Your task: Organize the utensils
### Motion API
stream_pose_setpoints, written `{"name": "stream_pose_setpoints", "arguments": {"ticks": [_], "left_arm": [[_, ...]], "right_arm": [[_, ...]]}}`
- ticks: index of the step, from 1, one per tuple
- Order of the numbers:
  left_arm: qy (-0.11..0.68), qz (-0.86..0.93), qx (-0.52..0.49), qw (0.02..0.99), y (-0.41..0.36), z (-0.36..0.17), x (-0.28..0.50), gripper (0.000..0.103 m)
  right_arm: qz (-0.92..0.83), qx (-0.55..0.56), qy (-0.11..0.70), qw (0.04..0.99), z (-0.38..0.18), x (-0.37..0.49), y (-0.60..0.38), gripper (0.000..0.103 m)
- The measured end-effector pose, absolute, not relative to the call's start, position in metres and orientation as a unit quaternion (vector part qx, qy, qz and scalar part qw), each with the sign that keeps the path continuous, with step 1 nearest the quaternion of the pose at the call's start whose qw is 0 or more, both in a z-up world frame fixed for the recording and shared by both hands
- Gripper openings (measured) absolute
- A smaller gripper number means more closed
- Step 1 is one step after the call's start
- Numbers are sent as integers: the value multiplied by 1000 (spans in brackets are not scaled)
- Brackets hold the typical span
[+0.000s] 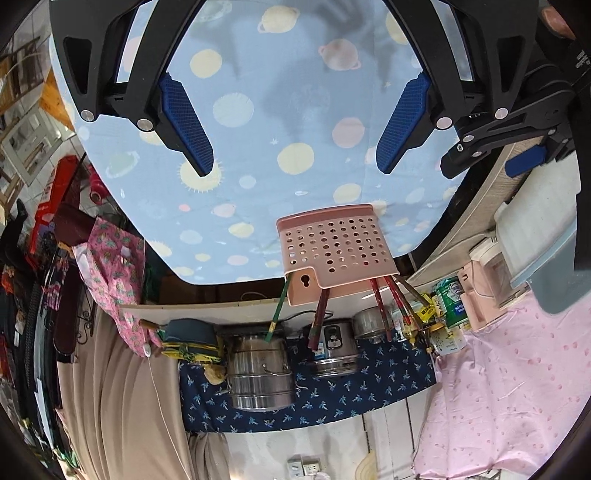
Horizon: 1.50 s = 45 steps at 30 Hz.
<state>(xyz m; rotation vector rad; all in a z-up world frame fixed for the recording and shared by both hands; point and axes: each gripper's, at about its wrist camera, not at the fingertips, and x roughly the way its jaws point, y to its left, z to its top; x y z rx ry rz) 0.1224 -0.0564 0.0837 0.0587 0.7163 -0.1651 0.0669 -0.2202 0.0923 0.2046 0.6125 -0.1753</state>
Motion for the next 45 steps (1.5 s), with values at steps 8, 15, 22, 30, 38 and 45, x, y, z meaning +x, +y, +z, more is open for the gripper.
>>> {"name": "stream_pose_setpoints", "arguments": {"ticks": [8,15,22,30,38,45], "left_arm": [[352,-72,39,933,-57,80,114,94],[355,-62,36,932,-53,80,111,94],[357,-53,36,932,-51,79,112,94],[358,-50,41,932,-50,77,115,94],[358,-50,45,931,-51,76,118,94],[358,-48,48,931,-52,76,120,94]], "right_arm": [[-95,95,307,942,88,62,-216,96],[-97,85,310,942,83,60,-208,96],[-95,80,312,942,80,62,-201,96],[-100,76,315,941,76,65,-200,96],[-100,76,315,941,74,66,-200,96],[-100,74,315,941,73,67,-201,96]]}}
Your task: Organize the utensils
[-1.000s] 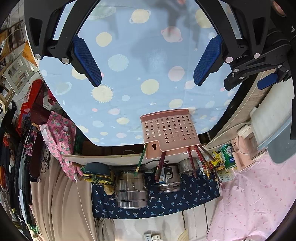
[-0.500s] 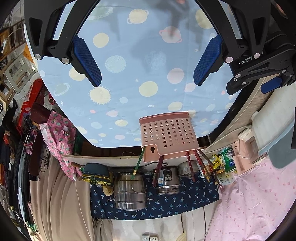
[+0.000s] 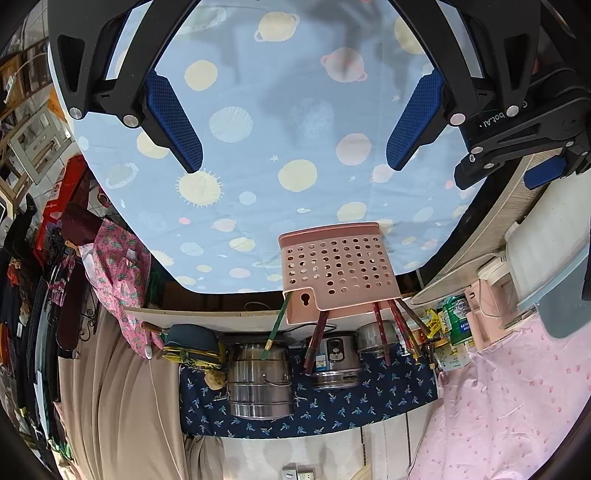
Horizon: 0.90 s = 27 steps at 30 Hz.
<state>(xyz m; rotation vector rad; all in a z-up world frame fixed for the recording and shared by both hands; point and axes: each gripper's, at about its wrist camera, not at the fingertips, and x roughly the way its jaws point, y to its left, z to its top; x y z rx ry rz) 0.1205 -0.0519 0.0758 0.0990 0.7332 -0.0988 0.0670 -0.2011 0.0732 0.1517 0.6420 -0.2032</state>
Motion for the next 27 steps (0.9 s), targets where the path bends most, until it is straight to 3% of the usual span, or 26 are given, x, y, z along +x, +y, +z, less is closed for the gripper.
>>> {"name": "stream_pose_setpoints", "arguments": {"ticks": [27], "left_arm": [[353,-47,55,933,-63,78,141,94]], "right_arm": [[-105,60,305,945,80,90,-213,96]]}}
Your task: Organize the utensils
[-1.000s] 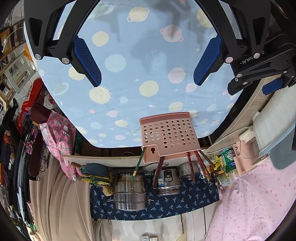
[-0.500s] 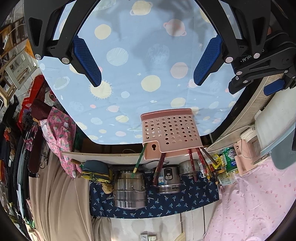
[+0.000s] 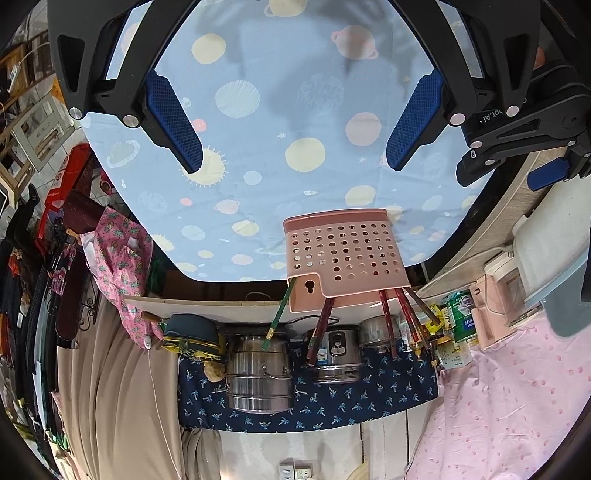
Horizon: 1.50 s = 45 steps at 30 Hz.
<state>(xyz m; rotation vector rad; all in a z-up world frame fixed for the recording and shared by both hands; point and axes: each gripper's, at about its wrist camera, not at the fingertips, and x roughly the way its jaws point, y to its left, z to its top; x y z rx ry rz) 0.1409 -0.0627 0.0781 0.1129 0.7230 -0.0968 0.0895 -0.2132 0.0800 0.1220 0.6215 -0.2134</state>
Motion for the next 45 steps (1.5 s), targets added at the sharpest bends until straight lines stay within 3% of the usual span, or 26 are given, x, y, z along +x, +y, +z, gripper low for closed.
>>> {"name": "stream_pose_setpoints", "arguments": {"ticks": [45], "left_arm": [[352,-48,61,933,-73,72,169,94]], "right_arm": [[-111,51,305,945,70,119,-217,96]]}}
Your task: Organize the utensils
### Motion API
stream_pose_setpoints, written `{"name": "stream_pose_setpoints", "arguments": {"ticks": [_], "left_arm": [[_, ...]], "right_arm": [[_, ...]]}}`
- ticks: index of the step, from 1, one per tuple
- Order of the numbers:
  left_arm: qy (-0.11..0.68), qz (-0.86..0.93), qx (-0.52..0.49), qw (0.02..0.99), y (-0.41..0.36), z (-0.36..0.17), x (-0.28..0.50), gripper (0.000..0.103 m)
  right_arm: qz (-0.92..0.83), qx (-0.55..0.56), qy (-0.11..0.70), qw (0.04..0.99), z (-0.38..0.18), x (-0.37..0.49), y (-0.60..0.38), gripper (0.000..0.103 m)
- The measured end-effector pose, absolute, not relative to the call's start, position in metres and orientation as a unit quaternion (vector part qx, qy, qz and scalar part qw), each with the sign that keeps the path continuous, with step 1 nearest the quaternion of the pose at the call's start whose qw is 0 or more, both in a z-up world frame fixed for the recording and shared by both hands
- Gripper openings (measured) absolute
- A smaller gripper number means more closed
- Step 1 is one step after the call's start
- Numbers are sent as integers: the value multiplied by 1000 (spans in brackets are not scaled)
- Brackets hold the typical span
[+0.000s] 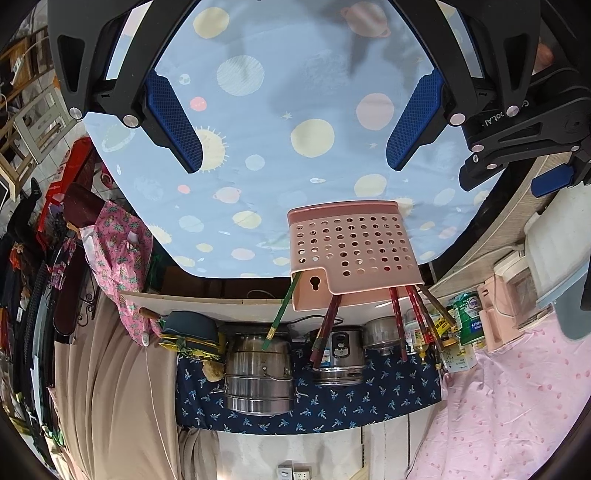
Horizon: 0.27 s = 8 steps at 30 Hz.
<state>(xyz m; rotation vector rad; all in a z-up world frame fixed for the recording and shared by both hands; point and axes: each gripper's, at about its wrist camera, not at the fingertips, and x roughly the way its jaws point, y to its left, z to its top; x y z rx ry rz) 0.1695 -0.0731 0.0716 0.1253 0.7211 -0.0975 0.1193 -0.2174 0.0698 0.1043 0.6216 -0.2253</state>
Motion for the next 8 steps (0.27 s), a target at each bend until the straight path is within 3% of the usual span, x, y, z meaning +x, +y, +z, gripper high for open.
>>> {"name": "stream_pose_setpoints", "arguments": {"ticks": [8], "left_arm": [[360,-57,50,930,-71,70,174,94]], "right_arm": [[-111,51,305,945,70,118,-217,96]]}}
